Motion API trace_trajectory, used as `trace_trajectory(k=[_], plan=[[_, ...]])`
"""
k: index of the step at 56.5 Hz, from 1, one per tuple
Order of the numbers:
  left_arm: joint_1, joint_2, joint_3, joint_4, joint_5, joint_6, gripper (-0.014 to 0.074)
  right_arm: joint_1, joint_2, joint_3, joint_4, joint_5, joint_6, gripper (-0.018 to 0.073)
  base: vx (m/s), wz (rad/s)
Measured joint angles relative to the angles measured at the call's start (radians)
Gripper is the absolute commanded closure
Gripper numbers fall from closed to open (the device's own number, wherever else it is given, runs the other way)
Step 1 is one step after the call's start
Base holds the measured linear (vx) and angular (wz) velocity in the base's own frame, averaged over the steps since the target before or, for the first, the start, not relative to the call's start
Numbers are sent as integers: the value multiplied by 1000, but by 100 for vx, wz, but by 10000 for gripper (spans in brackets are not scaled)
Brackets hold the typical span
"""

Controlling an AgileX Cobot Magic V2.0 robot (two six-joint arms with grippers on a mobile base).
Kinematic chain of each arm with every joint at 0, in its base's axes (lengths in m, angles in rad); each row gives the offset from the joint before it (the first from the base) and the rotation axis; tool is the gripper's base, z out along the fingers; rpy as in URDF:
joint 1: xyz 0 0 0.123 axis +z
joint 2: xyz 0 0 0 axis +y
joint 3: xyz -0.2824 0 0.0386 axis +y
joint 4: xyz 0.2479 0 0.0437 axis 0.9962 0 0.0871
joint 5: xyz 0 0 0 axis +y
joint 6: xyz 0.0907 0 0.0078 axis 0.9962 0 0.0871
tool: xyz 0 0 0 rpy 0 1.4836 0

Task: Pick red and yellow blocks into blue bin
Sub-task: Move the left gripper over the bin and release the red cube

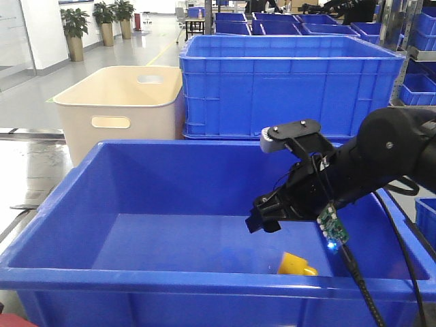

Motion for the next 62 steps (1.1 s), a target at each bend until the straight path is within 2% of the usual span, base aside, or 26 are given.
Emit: trace_trajectory(k=[10,19,30,45,55,62], plan=[[0,4,-41,0,-29,12,360,0,-112,0,3,39,-11,-79,0,0],[0,78,-187,0,-75,70,359,0,-238,-2,5,144,-23,-2,0,0],[0,357,-390,6,-96,152,359,0,-341,-4,5,242,-24,52,0,0],[26,743,-685,27,-80,133,351,0,-397,-5,3,297,-24,53,0,0],[63,928,-800,26,48,110,268,0,-397,-5,1,298,-24,53,0,0],[69,980,-815,27,107,108,132,0,-397,-5,1,298,-24,53,0,0]])
